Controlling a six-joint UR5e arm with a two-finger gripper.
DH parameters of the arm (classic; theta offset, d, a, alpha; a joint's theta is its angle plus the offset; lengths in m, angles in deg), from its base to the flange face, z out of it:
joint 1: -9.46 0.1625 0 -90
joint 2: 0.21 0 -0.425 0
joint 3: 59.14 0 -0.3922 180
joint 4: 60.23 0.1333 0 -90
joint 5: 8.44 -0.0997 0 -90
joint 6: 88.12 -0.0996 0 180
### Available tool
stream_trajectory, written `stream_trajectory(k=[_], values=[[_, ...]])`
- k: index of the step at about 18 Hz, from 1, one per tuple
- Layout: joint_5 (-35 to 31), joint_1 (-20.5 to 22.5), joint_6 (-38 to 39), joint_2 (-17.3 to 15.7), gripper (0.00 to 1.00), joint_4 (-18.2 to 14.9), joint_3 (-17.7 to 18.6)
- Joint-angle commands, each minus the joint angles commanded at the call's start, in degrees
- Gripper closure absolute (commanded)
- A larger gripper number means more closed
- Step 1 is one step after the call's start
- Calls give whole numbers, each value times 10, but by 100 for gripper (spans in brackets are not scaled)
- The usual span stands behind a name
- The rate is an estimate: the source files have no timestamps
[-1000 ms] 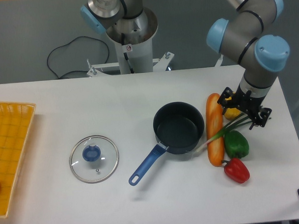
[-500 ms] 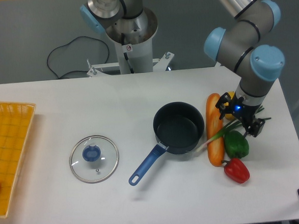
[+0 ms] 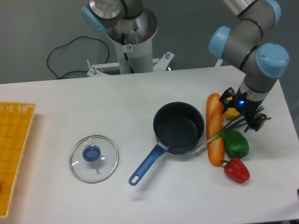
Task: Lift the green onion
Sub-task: 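Lower the open gripper and align its fingers around the green onion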
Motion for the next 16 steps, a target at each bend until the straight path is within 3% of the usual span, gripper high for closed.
stream_trajectory(k=[6,12,16], values=[[1,-7,114,9,0,24,10],[1,-1,117,39,0,58,11],[-1,-6,117,42,0,59,12]])
